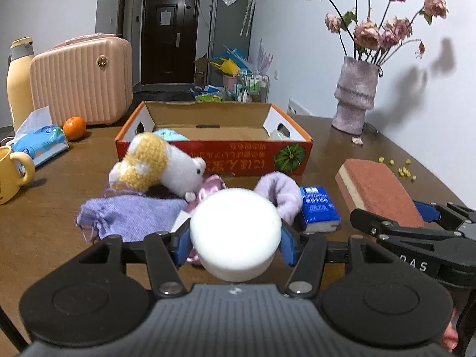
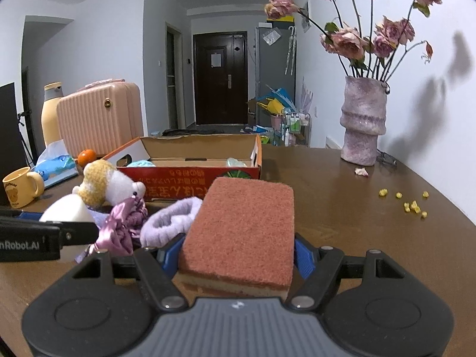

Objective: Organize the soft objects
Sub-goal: 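Carry the white sponge and red sponge over the cardboard box with both tools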

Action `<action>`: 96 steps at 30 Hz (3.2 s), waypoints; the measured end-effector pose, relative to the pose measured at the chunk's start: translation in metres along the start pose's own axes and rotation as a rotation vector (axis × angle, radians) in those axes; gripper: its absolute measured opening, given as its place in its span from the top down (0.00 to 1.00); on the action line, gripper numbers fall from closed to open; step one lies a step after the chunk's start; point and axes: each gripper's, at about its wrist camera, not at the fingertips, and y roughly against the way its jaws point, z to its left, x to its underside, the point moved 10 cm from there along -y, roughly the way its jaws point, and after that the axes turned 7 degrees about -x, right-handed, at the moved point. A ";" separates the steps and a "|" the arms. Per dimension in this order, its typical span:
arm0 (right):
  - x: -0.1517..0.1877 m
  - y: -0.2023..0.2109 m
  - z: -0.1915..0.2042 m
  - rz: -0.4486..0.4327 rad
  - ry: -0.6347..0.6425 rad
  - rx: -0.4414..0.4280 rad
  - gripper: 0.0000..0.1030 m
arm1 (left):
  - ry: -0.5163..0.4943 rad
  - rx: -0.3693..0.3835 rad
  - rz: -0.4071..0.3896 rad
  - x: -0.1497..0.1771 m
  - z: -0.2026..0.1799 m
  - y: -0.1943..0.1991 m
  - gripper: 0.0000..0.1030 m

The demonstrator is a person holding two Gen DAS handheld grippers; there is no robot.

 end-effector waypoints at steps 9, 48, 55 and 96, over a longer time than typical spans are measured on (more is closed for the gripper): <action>-0.020 -0.014 0.016 -0.012 0.022 -0.002 0.29 | 0.036 0.010 -0.038 -0.025 0.018 -0.004 0.44; -0.121 -0.117 0.018 -0.085 0.031 -0.034 0.29 | 0.122 -0.017 -0.116 -0.137 0.050 -0.085 0.44; -0.130 -0.138 0.016 -0.076 0.038 -0.041 0.29 | 0.117 -0.027 -0.111 -0.149 0.051 -0.106 0.44; -0.144 -0.242 0.016 0.020 0.100 -0.056 0.29 | 0.074 -0.130 -0.011 -0.170 0.068 -0.217 0.44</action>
